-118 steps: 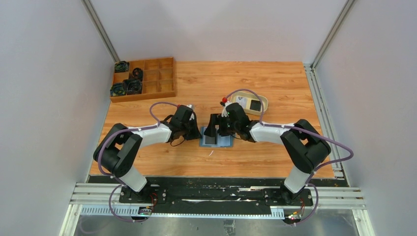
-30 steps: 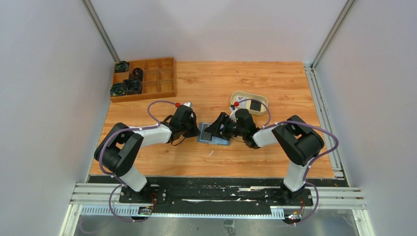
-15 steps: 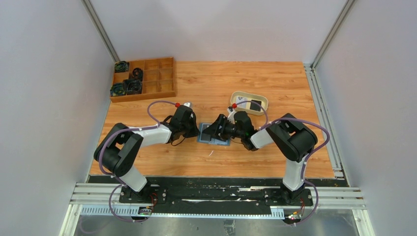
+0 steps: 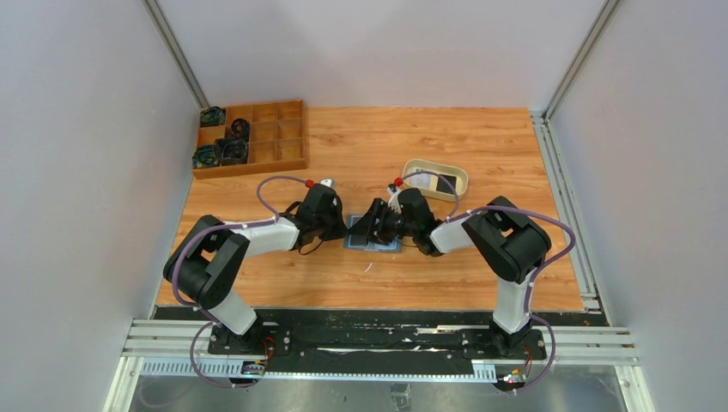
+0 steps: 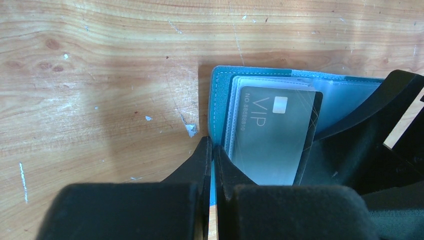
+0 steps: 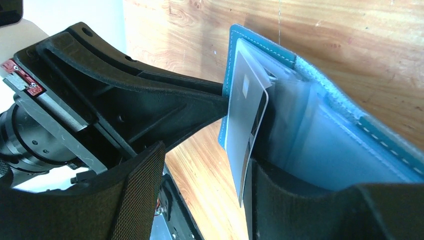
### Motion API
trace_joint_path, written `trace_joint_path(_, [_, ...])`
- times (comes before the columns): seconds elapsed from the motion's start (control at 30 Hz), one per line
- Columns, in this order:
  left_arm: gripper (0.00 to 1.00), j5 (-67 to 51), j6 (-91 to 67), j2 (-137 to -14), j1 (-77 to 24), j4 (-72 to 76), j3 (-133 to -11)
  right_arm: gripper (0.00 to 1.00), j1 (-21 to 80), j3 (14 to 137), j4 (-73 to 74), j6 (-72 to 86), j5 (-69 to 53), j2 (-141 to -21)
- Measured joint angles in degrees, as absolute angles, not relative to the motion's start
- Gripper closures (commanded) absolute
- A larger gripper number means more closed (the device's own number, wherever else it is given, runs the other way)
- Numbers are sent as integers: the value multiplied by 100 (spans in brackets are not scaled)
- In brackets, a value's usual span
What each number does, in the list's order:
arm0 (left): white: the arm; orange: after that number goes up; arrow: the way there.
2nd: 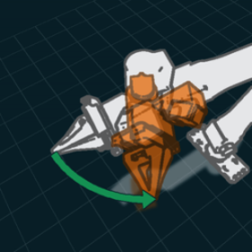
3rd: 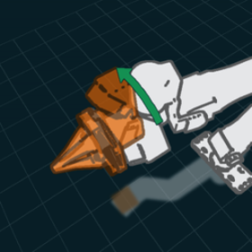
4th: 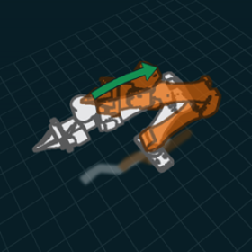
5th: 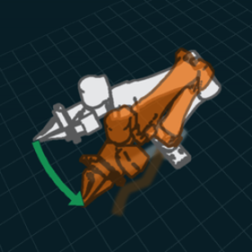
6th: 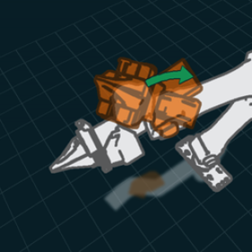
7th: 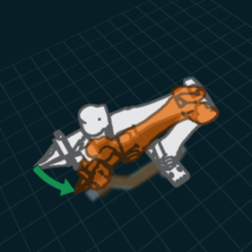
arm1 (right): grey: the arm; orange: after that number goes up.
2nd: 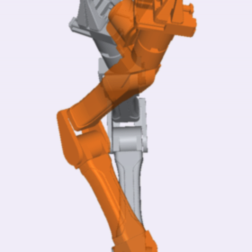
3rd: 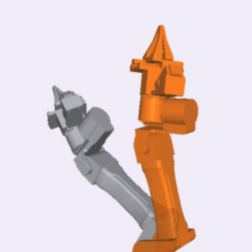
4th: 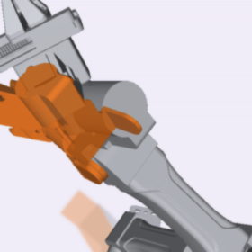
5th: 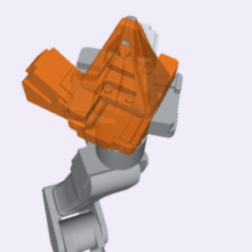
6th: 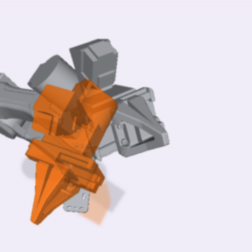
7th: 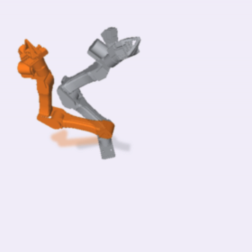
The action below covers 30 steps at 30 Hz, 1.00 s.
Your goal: Take the credit cards out of the card holder
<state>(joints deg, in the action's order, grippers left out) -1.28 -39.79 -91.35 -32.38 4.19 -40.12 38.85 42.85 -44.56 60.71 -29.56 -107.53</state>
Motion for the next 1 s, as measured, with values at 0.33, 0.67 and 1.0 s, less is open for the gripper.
trace_joint_path(0.33, [100,-110,-3959,-9133,-3245,416,-4012,43,3675,4073,-3868,5655,-3020,-10219])
trace_joint_path(0.67, [100,-106,-3959,-9133,-3249,416,-4012,64,3446,3562,-3760,5387,-3022,-10022])
trace_joint_path(1.0, [100,-104,-3940,-9135,-3249,410,-4016,100,3076,2967,-3865,5231,-3059,-9756])
